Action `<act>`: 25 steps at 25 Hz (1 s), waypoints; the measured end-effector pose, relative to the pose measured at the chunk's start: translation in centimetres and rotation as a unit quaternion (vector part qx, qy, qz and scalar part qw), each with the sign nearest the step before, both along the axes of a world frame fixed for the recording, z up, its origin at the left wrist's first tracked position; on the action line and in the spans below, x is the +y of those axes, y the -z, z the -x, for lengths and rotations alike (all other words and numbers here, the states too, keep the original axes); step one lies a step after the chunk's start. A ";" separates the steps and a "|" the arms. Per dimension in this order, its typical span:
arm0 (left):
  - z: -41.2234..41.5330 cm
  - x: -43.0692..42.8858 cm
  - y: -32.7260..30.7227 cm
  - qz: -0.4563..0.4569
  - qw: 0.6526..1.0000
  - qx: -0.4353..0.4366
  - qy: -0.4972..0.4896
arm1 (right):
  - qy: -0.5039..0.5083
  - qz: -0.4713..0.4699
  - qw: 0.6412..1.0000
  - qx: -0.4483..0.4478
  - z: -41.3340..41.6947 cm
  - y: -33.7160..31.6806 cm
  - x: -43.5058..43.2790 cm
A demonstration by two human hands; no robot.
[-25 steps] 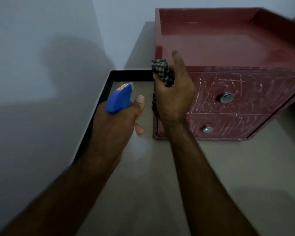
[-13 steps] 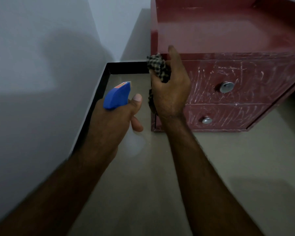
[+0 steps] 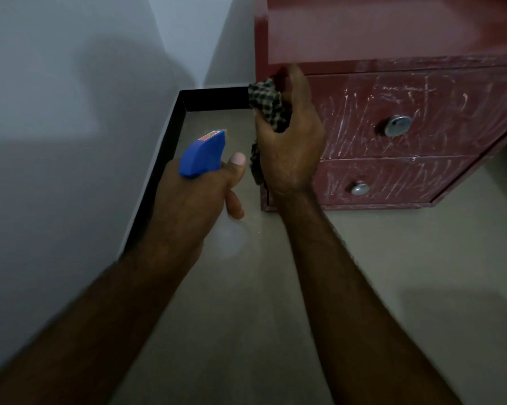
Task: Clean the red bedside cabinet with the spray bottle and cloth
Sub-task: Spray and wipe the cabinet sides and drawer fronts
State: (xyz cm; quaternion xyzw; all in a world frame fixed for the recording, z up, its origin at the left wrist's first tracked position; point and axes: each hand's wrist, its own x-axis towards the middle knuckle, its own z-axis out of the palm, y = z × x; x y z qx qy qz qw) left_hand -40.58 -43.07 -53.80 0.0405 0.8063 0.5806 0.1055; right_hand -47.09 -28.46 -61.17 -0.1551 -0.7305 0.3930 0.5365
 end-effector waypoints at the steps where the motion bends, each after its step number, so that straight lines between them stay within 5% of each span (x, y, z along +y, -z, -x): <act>1: 0.0 0.0 0.1 -0.001 1.000 -0.002 -0.002 | -0.002 -0.002 1.000 -0.017 -0.2 0.8 0.0; 25: 0.1 -0.3 0.8 -0.018 1.000 0.009 0.012 | -0.012 0.062 0.992 -0.108 -1.4 5.8 -1.0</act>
